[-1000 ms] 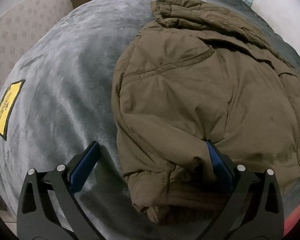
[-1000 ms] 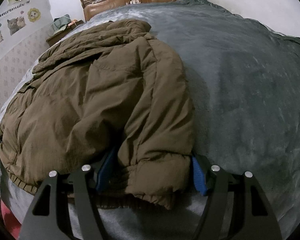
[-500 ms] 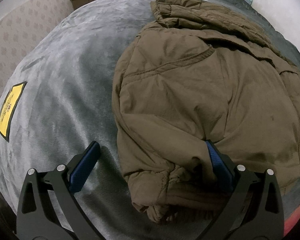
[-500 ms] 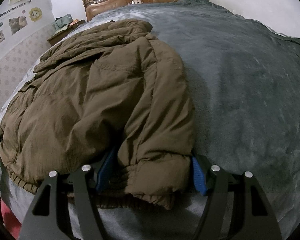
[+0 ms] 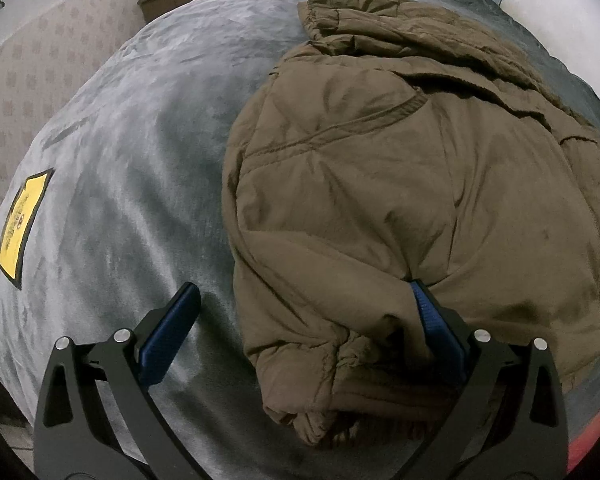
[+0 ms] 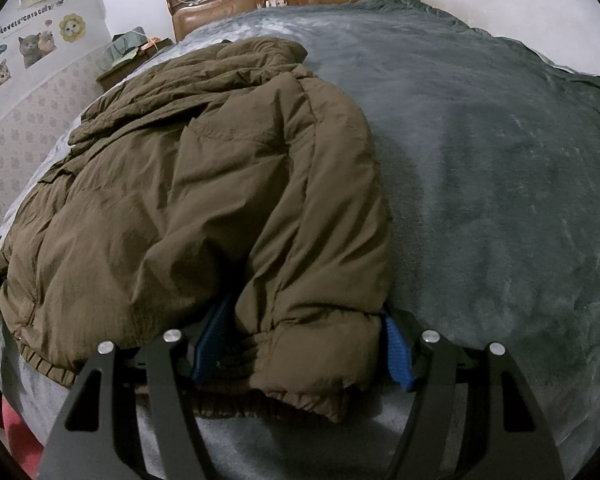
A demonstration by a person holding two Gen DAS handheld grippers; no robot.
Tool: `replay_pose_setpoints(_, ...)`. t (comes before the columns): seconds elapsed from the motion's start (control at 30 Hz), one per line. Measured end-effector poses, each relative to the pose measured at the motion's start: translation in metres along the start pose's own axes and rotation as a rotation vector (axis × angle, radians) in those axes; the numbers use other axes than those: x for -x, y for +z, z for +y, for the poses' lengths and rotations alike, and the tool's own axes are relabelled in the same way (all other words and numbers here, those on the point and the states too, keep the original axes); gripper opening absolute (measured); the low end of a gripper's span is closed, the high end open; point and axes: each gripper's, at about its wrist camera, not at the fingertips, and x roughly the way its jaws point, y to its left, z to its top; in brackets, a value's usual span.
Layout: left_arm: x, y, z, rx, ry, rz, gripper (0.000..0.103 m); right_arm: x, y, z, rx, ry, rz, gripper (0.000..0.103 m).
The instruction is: Fold large clothes
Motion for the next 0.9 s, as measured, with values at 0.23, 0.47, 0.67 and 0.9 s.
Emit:
replay_pose_setpoints(0.23, -0.001, 0.000, -0.001, -0.004, -0.005, 0.002, 0.099, 0.000, 0.000, -0.003, -0.002, 0.008, 0.001, 0.068)
replay_pose_setpoints(0.47, -0.002, 0.000, -0.011, -0.021, -0.048, 0.005, 0.075, -0.003, 0.000, -0.003, 0.008, 0.025, 0.016, 0.064)
replay_pose_setpoints(0.67, -0.003, 0.002, -0.019, -0.060, -0.061, 0.001, 0.058, -0.005, 0.000, 0.001, 0.047, 0.049, 0.041, 0.051)
replay_pose_setpoints(0.9, 0.004, 0.004, -0.027, -0.091, -0.064, -0.007, 0.037, -0.004, 0.002, 0.009, 0.091, 0.066, 0.039, 0.031)
